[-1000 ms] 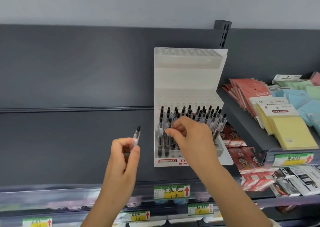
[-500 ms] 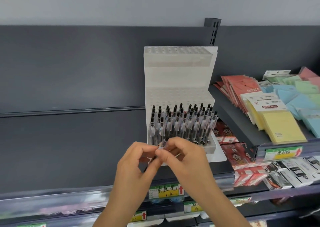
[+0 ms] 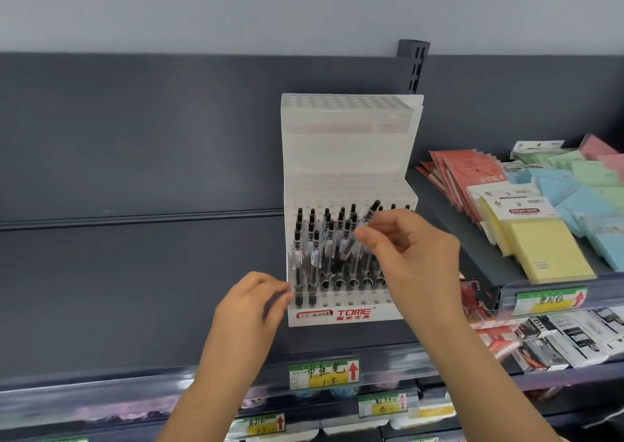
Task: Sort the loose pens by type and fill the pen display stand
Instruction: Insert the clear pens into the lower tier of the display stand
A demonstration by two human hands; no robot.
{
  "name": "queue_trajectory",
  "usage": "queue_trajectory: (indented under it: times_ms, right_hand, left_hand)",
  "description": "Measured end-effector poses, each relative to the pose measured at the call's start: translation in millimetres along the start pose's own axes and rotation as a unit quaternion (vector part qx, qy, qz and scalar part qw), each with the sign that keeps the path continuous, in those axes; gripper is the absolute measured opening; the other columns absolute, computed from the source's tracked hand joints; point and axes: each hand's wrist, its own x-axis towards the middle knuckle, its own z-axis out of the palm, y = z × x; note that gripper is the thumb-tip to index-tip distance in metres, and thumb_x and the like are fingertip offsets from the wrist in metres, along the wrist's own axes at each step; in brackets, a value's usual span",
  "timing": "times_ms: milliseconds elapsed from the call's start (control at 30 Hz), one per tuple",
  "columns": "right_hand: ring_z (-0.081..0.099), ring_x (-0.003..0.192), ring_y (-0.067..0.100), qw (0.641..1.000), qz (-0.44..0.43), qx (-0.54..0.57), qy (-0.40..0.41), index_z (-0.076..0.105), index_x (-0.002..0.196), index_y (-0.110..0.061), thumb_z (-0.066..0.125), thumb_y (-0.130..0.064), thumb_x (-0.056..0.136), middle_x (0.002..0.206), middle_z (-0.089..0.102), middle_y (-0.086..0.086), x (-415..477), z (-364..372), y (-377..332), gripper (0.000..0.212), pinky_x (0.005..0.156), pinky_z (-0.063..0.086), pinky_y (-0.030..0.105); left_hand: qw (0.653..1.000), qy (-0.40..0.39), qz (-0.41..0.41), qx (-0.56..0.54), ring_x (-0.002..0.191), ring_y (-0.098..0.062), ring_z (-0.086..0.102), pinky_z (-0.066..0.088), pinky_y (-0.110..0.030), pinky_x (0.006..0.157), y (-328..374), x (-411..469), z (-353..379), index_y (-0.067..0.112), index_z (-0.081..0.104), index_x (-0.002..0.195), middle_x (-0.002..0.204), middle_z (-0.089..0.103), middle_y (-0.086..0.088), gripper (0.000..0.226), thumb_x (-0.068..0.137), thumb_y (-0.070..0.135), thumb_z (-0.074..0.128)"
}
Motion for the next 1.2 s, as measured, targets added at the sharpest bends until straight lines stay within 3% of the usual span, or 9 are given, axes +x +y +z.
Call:
queue_trajectory:
  times_ms: [100,300,467,700,833,1000,1200]
  right_hand:
    - [0.061,0.076,-0.004,0.999,-0.001,-0.026,-0.025,0.066,0.085,-0.024,0.068,-0.02,0.083,0.073,0.063,-0.02,0.1,7.0,1.2,0.005,0.07,0.049,0.009]
    - [0.063,0.072,0.0,0.995,-0.025,-0.087,-0.05,0.07,0.093,-0.017,0.066,-0.025,0.085,0.073,0.062,-0.017,8.0,8.5,-2.3,0.012,0.073,0.053,0.02]
    - [0.061,0.071,0.0,0.993,-0.028,-0.101,-0.057,0.069,0.093,-0.018,0.065,-0.026,0.086,0.07,0.059,-0.019,10.9,8.3,-3.1,0.012,0.072,0.053,0.021]
    - [0.058,0.072,-0.002,0.988,-0.036,-0.129,-0.078,0.069,0.096,-0.018,0.063,-0.026,0.087,0.071,0.056,-0.022,11.1,6.2,-2.8,0.013,0.072,0.051,0.02]
    - [0.061,0.075,0.009,0.969,-0.017,-0.194,-0.151,0.066,0.099,-0.02,0.059,-0.033,0.089,0.082,0.067,-0.008,8.0,16.3,6.4,0.018,0.075,0.054,0.031]
    - [0.063,0.078,0.014,0.953,-0.021,-0.243,-0.182,0.064,0.103,-0.02,0.053,-0.039,0.091,0.086,0.069,-0.002,2.9,25.7,12.7,0.025,0.075,0.053,0.032]
    - [0.058,0.069,0.002,0.963,-0.026,-0.215,-0.162,0.068,0.094,-0.023,0.058,-0.038,0.089,0.075,0.063,-0.014,-0.3,23.2,21.3,0.019,0.07,0.052,0.022]
  left_hand:
    - [1.0,0.003,0.02,0.013,0.072,-0.003,0.06,0.053,-0.018,0.07,-1.7,1.0,-0.5,0.018,0.075,0.087,0.084,0.064,0.011,0.009,0.08,0.022,0.071]
    - [0.999,0.008,0.04,0.034,0.065,-0.002,0.06,0.051,-0.017,0.062,-3.7,1.0,-1.1,0.018,0.076,0.082,0.078,0.064,0.012,0.007,0.077,0.022,0.073]
    - [0.998,0.014,0.041,0.041,0.063,-0.006,0.061,0.055,-0.025,0.057,-4.3,1.1,-0.8,0.019,0.076,0.081,0.077,0.064,0.011,0.006,0.079,0.024,0.073]
    - [0.998,0.019,0.036,0.052,0.062,-0.005,0.06,0.053,-0.024,0.054,-3.5,0.6,-0.8,0.02,0.076,0.08,0.077,0.064,0.012,0.005,0.078,0.024,0.073]
    - [0.998,0.022,0.038,0.055,0.062,-0.005,0.059,0.052,-0.022,0.054,-4.7,1.0,0.4,0.021,0.075,0.08,0.076,0.063,0.012,0.008,0.08,0.027,0.071]
    - [0.997,0.023,0.041,0.061,0.061,-0.005,0.059,0.051,-0.021,0.053,-4.0,1.2,0.3,0.02,0.075,0.078,0.075,0.063,0.011,0.004,0.075,0.022,0.076]
    - [0.997,0.019,0.029,0.075,0.062,-0.004,0.059,0.052,-0.022,0.051,-3.1,-0.4,0.5,0.023,0.075,0.082,0.077,0.063,0.013,0.007,0.078,0.028,0.072]
